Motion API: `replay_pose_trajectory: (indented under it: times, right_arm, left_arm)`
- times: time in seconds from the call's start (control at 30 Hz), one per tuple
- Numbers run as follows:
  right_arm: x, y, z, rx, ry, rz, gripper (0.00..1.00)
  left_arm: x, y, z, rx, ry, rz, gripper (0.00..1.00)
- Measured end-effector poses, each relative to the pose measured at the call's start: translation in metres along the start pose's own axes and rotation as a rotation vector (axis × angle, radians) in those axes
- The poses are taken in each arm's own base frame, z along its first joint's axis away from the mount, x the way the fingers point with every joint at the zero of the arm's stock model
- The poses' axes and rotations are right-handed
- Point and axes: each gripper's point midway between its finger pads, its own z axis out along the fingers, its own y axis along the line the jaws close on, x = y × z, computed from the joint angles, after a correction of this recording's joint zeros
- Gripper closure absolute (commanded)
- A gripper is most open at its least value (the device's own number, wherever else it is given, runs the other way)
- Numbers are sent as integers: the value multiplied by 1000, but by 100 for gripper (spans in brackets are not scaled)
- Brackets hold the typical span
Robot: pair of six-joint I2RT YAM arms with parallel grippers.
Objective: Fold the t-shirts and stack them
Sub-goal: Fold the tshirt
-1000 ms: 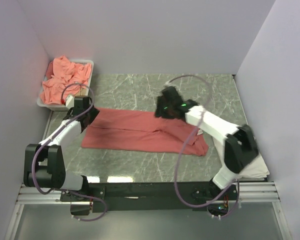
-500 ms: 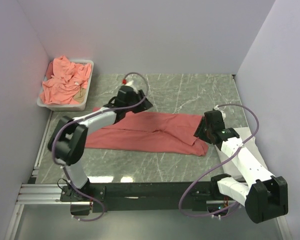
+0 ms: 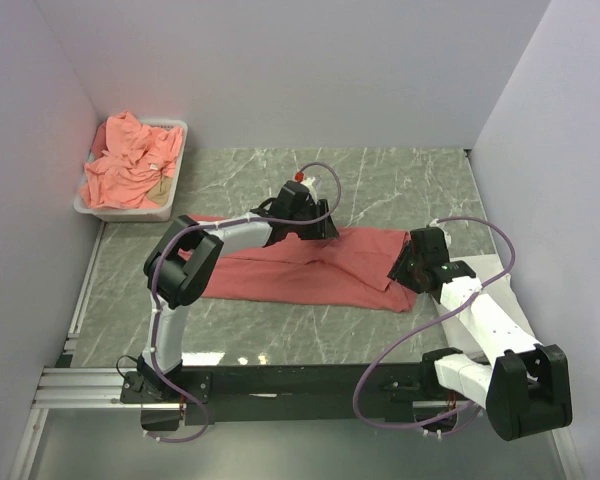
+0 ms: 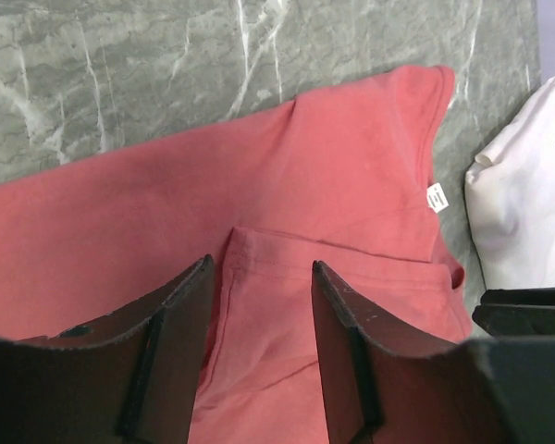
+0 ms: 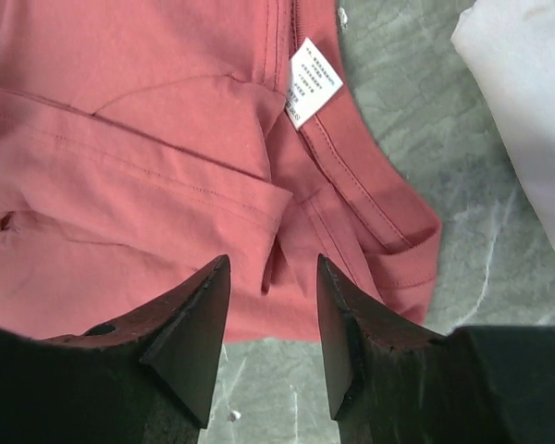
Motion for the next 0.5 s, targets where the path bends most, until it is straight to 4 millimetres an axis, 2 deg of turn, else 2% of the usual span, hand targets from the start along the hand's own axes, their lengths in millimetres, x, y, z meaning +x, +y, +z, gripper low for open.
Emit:
replay_pose_trajectory:
  times: [0.5]
  right_arm:
    - [5, -2, 24, 7, 36, 33, 55]
  left_arm:
    - [11, 3, 11, -12, 37, 1, 52]
